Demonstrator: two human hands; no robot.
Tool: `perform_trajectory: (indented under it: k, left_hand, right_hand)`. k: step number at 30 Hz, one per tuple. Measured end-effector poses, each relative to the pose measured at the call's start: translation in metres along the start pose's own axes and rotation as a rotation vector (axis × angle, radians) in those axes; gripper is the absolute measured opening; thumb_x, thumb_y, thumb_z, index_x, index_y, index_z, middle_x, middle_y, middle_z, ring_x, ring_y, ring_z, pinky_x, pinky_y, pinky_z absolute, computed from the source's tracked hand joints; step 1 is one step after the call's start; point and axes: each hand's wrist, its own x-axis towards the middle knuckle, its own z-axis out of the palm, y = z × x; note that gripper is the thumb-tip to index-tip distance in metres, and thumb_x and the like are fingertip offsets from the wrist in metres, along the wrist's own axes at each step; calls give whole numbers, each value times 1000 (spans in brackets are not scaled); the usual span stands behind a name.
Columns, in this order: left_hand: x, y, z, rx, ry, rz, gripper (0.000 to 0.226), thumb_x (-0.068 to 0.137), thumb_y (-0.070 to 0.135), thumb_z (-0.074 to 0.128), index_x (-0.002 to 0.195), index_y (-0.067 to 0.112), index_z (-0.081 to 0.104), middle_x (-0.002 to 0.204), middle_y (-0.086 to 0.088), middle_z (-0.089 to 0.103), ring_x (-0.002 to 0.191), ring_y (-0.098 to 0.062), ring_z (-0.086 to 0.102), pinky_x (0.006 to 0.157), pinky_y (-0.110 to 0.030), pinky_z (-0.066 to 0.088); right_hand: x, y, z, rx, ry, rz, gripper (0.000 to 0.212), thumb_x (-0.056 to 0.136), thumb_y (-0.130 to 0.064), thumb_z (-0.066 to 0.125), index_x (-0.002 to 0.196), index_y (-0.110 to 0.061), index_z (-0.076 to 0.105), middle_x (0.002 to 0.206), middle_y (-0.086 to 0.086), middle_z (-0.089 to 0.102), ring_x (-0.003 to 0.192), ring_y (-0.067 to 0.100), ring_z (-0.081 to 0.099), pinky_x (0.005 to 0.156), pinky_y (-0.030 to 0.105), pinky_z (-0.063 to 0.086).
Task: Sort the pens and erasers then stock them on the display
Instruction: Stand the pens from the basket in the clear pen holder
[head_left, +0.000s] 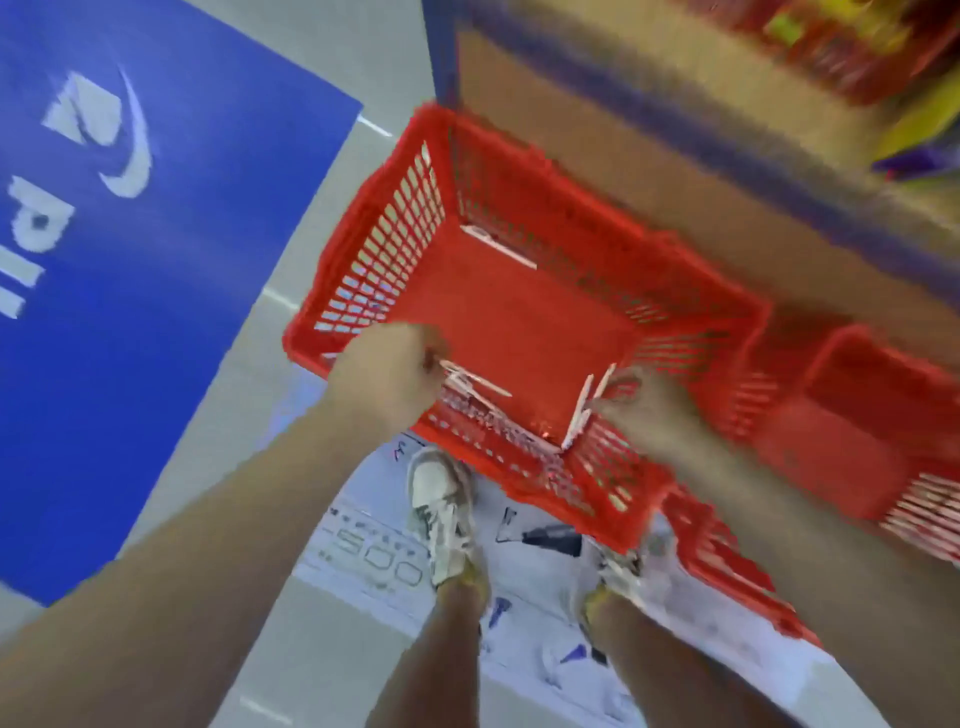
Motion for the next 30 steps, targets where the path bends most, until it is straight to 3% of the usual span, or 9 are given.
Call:
perform_trajectory:
  k: [1,3,7,10,13,20,27,28,30]
  left_hand:
    - [23,-11,24,70,-46,43,30,76,23,46,95,18,70,91,-11,70,90,-32,64,76,-39,52]
    - [64,-26,64,183,-116,89,37,68,24,44,93,15,69,91,-11,69,92,-34,64,76,-40,53]
    - [127,-46,124,284,-239,119,33,73,20,51,101,16,67,100,-9,68,98,-32,64,84,-39,53]
    - [154,-44,147,362,-332,242,33,81,23,55,112,16,62,112,-11,64,106,-32,60,91,-39,48]
    - [164,-30,157,569,-445,354,34,86,28,62,118,18,59,116,-5,62,109,-27,59,89,-36,47]
    - [168,-25,171,778,-488,531,25,91,24,58,115,20,61,105,-1,67,97,-22,65,76,-32,52]
    - [183,-47,172,655,-543,536,25,85,23,61,108,12,61,107,-7,63,96,-23,61,77,-29,47]
    - [185,-49,171,644,-527,511,26,85,25,62,108,13,60,106,-6,63,95,-23,61,75,-28,46]
    - [188,-53,168,573,-472,428,28,83,30,64,107,15,60,101,-4,63,91,-22,61,70,-27,47]
  right_hand:
    - [24,10,20,21,-20,63,24,83,-17,71,103,-8,61,81,12,58,63,20,50,56,26,35]
    - [67,28,52,65,-34,164,37,83,-17,71,114,-4,55,89,14,56,75,21,53,59,27,38]
    - [126,57,96,14,15,299,71,79,-24,73,136,-2,36,130,21,53,117,36,54,97,42,45]
    - [139,72,118,-106,58,380,71,85,-24,65,141,-9,25,128,20,54,116,37,56,93,40,45]
    - [144,73,133,-165,222,420,58,85,-19,62,134,-20,31,130,21,44,112,39,55,89,39,46]
    - [149,67,154,-231,237,186,87,78,-3,62,147,-30,16,130,15,38,103,36,59,85,40,49]
    - [158,55,143,-93,210,-49,65,91,-13,48,149,-23,21,115,20,63,101,39,61,84,41,47]
    - [161,51,142,7,185,-34,55,92,-15,48,145,-19,32,111,18,65,96,35,64,81,38,49]
    - [163,42,139,304,127,40,26,95,-17,47,119,-17,54,80,7,65,59,18,62,54,27,45]
